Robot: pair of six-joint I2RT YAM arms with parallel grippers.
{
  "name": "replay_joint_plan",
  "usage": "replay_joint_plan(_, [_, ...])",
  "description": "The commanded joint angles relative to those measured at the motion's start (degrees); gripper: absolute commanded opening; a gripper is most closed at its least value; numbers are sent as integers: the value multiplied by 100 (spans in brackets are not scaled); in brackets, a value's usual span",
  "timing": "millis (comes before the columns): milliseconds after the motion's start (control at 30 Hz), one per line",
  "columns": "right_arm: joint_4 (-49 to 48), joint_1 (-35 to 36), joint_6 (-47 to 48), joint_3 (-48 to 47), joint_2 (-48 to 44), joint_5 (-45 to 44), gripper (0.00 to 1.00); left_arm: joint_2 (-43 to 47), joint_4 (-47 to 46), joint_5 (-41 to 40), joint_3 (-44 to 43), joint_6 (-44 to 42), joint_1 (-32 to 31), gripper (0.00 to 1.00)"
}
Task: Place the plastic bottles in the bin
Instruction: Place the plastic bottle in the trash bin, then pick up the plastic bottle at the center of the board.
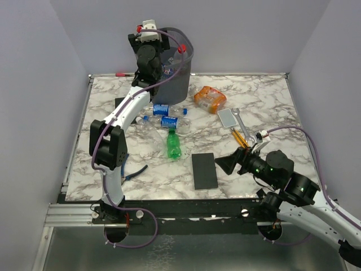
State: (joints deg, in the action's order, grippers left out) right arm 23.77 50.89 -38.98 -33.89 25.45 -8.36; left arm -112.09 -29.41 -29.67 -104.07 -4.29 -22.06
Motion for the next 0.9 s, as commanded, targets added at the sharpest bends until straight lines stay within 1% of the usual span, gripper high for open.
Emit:
replay_joint_plan(0, [130, 8, -30, -43, -35, -166, 100, 138, -484, -168, -187, -29, 36, 99])
replay_joint_plan(133, [-21, 8, -69, 3, 91, -151, 100, 448, -520, -262, -295, -13, -62, 99])
replay_joint_plan(200, [-103, 11, -98, 20, 176, -128, 100, 706, -513, -448, -186, -19, -177, 99])
replay_joint_plan(267, [-228, 8, -88, 57, 265, -84, 100, 1087, -505, -721, 106, 0, -361, 99])
replay_joint_plan(367, [-404, 13, -11, 75, 472, -31, 100, 1876, -475, -916, 1014, 54, -765, 99])
replay_joint_plan(433, [-518, 8, 78, 25, 738, 11, 100, 2500, -425, -1063, 1822, 140, -1073, 99])
replay_joint_plan(500, [-630, 8, 183, -33, 1105, 140, 100, 3161, -233, -1171, 2732, 381, -1341, 99])
replay_joint_plan(533, [-748, 8, 250, -77, 1327, 214, 100, 3529, -45, -1186, 3168, 674, -1425, 99])
replay_joint_plan(600, [-953, 8, 392, -162, 1847, 414, 100, 4222, 501, -1192, 3994, 1263, -1485, 99])
replay_joint_plan(667, [-1110, 8, 537, -344, 2487, 641, 100, 4962, 1416, -1221, 4740, 1831, -1489, 99])
replay_joint_plan(733, [-1185, 8, 575, -591, 3233, 675, 100, 5551, 2115, -1227, 5366, 2325, -1483, 99])
replay_joint_plan(800, [-1234, 13, 575, -907, 4006, 689, 100, 6074, 2589, -1190, 6035, 2542, -1478, 99])
replay_joint_plan(867, [-1371, 9, 479, -1231, 4716, 640, 100, 6606, 2866, -1094, 6576, 2782, -1466, 99])
